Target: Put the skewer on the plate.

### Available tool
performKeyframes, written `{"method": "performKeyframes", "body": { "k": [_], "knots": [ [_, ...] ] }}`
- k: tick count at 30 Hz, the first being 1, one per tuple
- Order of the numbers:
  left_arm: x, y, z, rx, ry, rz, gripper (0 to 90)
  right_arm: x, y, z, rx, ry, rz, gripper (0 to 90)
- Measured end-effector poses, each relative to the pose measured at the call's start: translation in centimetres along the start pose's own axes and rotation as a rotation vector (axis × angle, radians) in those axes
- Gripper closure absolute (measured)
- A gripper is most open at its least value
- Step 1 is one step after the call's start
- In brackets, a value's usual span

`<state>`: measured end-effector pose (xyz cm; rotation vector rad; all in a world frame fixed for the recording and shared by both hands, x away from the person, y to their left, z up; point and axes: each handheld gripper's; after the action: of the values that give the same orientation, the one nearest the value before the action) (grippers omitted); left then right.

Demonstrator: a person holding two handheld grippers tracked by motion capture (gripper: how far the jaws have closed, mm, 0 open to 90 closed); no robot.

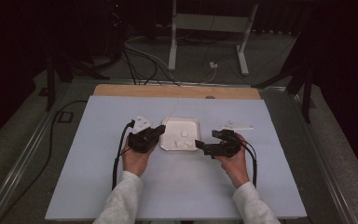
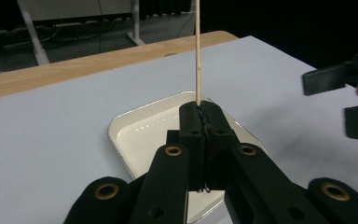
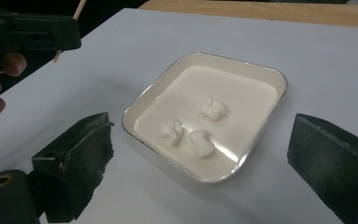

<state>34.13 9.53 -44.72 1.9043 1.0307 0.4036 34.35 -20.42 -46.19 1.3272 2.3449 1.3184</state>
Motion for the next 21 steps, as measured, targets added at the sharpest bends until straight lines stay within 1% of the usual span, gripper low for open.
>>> {"method": "performKeyframes", "body": {
  "k": [13, 16, 21],
  "knots": [
    [-0.4, 0.5, 2.1, 0.024, 0.023, -0.032, 90.0, -0.5, -1.8, -2.7, -0.036, -0.031, -0.025, 5.0],
    [-0.6, 0.5, 2.7, 0.034, 0.026, -0.039, 90.0, -0.9, -2.4, -3.6, -0.058, -0.036, -0.015, 4.7],
    [-0.8, 0.6, 3.6, 0.046, 0.032, -0.051, 90.0, -1.3, -3.1, -4.7, -0.065, -0.039, -0.017, 4.3]
  ]
}}
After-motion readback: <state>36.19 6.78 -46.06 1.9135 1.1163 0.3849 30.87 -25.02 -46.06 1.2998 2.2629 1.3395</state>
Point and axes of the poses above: each handheld gripper's, and its own axes: z roughly forward along the jaws, y roughly out of its top, x roughly to its left, and after that the axes turned 7 degrees about x, right-handed
